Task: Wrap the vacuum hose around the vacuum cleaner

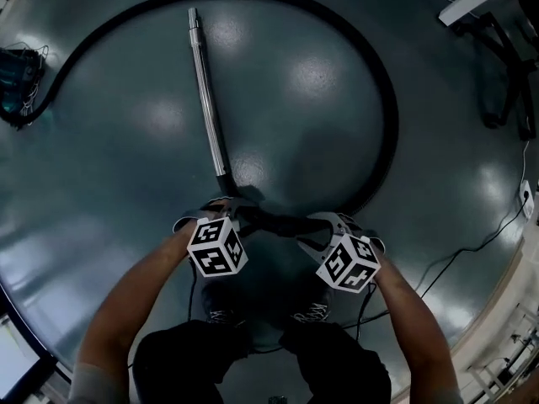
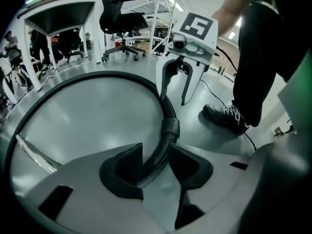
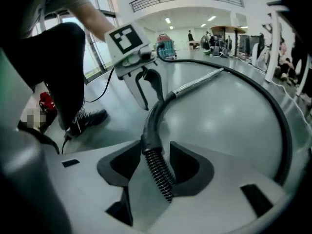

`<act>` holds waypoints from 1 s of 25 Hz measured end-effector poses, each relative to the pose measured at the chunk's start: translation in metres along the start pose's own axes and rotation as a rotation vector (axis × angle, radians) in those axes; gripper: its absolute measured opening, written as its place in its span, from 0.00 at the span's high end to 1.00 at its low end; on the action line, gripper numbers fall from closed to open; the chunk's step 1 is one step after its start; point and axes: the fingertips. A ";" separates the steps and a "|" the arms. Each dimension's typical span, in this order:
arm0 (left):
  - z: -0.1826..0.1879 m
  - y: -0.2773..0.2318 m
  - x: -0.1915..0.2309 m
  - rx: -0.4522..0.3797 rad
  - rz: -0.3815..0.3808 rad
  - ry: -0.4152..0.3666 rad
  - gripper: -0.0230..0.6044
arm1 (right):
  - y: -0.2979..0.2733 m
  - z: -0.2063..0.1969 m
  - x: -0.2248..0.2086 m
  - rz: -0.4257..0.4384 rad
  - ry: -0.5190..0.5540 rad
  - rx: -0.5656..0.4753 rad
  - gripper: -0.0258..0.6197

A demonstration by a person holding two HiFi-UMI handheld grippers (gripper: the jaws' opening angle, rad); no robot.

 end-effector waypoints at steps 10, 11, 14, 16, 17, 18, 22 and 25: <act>-0.019 -0.044 -0.012 0.101 -0.200 -0.118 0.62 | -0.062 -0.059 0.015 0.158 0.336 0.173 0.70; -0.024 -0.046 -0.014 0.118 -0.218 -0.129 0.62 | -0.065 -0.059 0.016 0.174 0.336 0.181 0.70; -0.030 -0.050 -0.012 0.160 -0.248 -0.149 0.62 | -0.066 -0.057 0.018 0.227 0.330 0.197 0.70; -0.034 -0.056 -0.008 0.214 -0.266 -0.155 0.62 | -0.067 -0.057 0.018 0.273 0.329 0.210 0.70; -0.036 -0.059 -0.007 0.246 -0.285 -0.153 0.62 | -0.068 -0.057 0.017 0.297 0.327 0.216 0.70; -0.037 -0.061 -0.007 0.274 -0.308 -0.145 0.62 | -0.068 -0.057 0.017 0.320 0.323 0.221 0.70; -0.036 -0.060 -0.010 0.329 -0.393 -0.143 0.62 | -0.064 -0.055 0.017 0.388 0.308 0.237 0.69; -0.036 -0.063 -0.013 0.364 -0.393 -0.220 0.62 | -0.059 -0.057 0.018 0.420 0.305 0.243 0.69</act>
Point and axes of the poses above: the fingertips, and each gripper's own axes: y backward along the fingers, x to its left, z out of its top, and after that the axes turned 7 degrees about -z, right-handed
